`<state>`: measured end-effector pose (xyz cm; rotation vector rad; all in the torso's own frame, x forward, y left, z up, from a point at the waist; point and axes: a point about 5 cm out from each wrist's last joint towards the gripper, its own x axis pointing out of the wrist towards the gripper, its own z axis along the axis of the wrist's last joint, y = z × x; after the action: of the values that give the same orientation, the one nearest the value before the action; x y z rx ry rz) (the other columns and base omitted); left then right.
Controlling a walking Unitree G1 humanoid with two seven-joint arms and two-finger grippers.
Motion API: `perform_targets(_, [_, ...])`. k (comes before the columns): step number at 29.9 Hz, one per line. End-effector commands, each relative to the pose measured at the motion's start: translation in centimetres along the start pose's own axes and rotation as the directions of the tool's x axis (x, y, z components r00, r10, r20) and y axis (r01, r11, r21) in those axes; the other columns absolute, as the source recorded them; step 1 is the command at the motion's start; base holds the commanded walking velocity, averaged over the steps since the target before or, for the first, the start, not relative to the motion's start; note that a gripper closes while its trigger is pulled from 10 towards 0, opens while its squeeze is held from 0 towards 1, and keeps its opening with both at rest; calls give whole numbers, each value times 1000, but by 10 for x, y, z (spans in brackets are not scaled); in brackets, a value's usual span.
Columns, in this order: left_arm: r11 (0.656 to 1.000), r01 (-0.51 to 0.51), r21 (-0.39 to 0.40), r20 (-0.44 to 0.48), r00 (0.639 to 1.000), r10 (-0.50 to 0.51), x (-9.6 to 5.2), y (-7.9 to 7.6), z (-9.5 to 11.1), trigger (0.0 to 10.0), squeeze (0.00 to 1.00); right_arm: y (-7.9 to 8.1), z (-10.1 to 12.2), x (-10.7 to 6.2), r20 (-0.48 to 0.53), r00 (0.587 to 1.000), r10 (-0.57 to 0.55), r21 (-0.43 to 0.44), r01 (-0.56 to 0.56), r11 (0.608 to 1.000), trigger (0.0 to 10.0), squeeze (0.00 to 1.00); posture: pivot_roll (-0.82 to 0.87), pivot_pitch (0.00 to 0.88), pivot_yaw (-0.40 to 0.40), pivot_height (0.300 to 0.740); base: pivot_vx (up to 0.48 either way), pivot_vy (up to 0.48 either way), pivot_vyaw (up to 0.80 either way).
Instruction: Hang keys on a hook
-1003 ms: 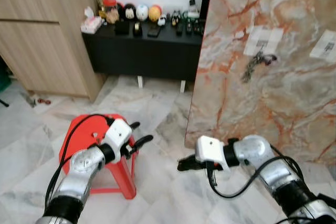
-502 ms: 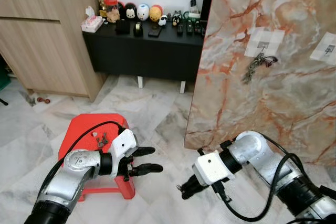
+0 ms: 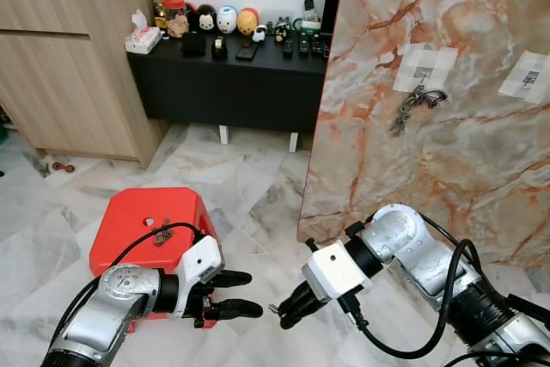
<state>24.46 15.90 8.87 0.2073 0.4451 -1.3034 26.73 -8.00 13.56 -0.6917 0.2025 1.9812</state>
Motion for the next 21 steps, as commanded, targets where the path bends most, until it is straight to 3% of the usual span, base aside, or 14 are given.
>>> perform_targets(1, [999, 41, 4, -3, 999, -41, 2, -5, 2, 10000, 0, -1, 0, -1, -27, 1000, 12, -16, -12, 1000, 10000, 0, 62, 0, -99, 740, 0, 0, 0])
perform_targets(10, [990, 138, 3, -5, 990, -138, -5, -18, 5, 10000, 0, 0, -4, 1, -25, 1000, 12, 6, -12, 1000, 10000, 0, 68, 0, -102, 740, 0, 0, 0])
perform_targets(21, [992, 123, -8, 14, 992, -123, -3, -20, 7, 10000, 0, -2, -5, 1, -20, 1000, -2, 15, 2, 1000, 10000, 0, 67, 0, -107, 740, 0, 0, 0])
